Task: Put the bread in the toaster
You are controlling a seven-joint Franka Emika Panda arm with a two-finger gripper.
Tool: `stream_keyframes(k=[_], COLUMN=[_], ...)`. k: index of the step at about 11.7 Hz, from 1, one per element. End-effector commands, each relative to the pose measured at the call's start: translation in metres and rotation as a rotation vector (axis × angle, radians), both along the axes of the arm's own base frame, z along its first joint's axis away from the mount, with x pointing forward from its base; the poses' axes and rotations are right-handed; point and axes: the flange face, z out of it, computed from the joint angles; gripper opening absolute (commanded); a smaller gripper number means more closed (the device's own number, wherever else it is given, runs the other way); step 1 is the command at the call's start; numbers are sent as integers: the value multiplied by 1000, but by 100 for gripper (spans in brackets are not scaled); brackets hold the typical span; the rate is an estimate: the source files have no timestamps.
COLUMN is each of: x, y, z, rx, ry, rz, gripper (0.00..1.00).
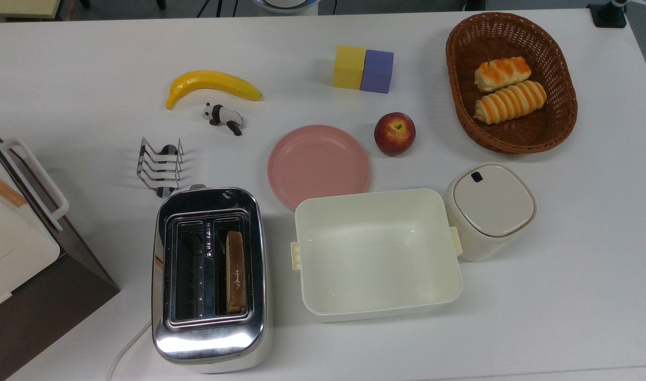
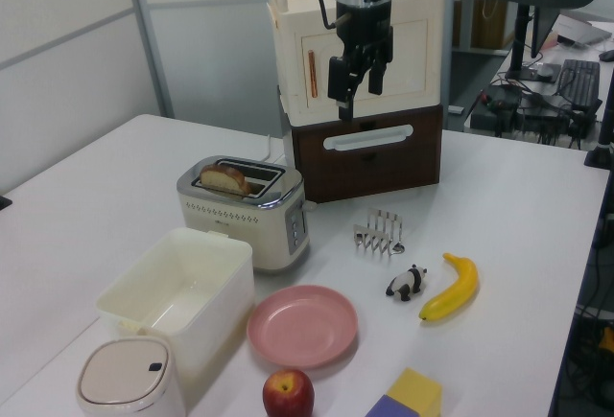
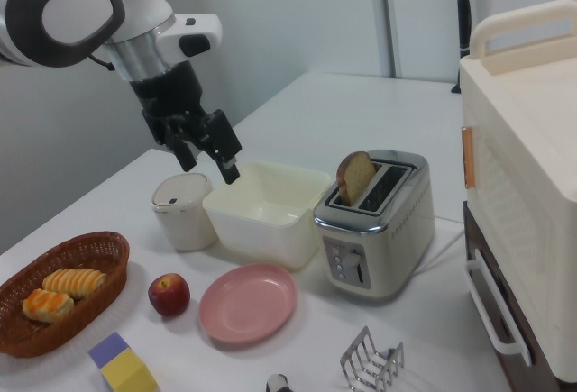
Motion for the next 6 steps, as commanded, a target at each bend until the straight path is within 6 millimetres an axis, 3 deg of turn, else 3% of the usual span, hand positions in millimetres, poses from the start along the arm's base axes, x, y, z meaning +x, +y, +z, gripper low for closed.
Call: stream_keyframes(k=[1,6], x=[-17,-15], y=[18,16], z=[-4,-9], rx=[45,46], ry=[64,75], rz=[39,45], gripper=[100,100])
